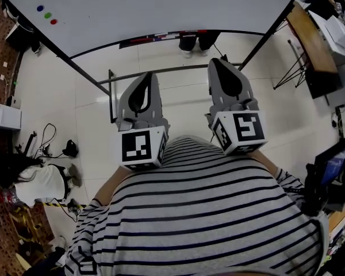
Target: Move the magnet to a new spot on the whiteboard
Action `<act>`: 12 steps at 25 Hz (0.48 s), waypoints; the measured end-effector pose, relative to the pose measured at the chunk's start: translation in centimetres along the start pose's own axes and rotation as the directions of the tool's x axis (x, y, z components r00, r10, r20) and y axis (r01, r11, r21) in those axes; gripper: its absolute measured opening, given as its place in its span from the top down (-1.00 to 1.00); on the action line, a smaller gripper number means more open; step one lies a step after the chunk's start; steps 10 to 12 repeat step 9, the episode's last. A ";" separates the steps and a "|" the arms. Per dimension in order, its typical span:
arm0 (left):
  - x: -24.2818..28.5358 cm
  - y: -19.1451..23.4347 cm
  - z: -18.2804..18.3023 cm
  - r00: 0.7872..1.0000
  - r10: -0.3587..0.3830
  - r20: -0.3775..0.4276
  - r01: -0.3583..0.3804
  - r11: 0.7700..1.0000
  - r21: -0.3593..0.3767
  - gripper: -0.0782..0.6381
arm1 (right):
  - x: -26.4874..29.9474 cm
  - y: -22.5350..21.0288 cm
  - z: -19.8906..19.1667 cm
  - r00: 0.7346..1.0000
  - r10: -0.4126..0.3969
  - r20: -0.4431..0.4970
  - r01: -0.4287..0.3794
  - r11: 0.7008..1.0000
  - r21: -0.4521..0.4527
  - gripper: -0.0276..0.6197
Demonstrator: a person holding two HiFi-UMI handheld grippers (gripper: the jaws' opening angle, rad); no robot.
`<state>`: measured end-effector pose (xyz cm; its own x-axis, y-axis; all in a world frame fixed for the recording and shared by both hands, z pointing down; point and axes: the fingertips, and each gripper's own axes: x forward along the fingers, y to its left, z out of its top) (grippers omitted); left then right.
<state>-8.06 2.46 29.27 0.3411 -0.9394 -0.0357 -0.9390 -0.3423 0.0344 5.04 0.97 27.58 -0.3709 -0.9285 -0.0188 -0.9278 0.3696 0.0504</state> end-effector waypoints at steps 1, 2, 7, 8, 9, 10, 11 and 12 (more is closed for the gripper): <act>0.1 0.0 0.0 1.000 -0.003 0.000 0.003 1.000 0.000 0.74 | 0.1 0.0 0.0 1.000 -0.002 -0.001 0.002 1.000 -0.002 0.91; 0.1 0.0 0.0 1.000 -0.004 -0.002 0.004 1.000 0.000 0.74 | 0.1 0.0 -0.1 1.000 -0.002 -0.002 0.002 1.000 -0.003 0.91; -0.4 -0.2 -0.3 1.000 -0.007 -0.012 0.007 1.000 0.002 0.74 | -0.2 0.5 -0.3 1.000 0.010 -0.010 -0.011 1.000 -0.014 0.91; -0.4 -0.2 -0.3 1.000 -0.007 -0.012 0.007 1.000 0.002 0.74 | -0.2 0.6 -0.3 1.000 0.013 -0.012 -0.013 1.000 -0.018 0.91; -0.5 -0.2 -0.3 1.000 -0.008 -0.012 0.008 1.000 0.002 0.74 | -0.2 0.7 -0.3 1.000 0.014 -0.015 -0.015 1.000 -0.022 0.91; -0.5 -0.2 -0.3 1.000 -0.008 -0.012 0.008 1.000 0.002 0.74 | -0.2 0.7 -0.3 1.000 0.014 -0.015 -0.015 1.000 -0.022 0.91; -0.5 -0.2 -0.3 1.000 -0.008 -0.012 0.008 1.000 0.002 0.74 | -0.2 0.7 -0.3 1.000 0.014 -0.015 -0.015 1.000 -0.022 0.91; -0.5 -0.2 -0.3 1.000 -0.008 -0.012 0.008 1.000 0.002 0.74 | -0.2 0.7 -0.3 1.000 0.014 -0.015 -0.015 1.000 -0.022 0.91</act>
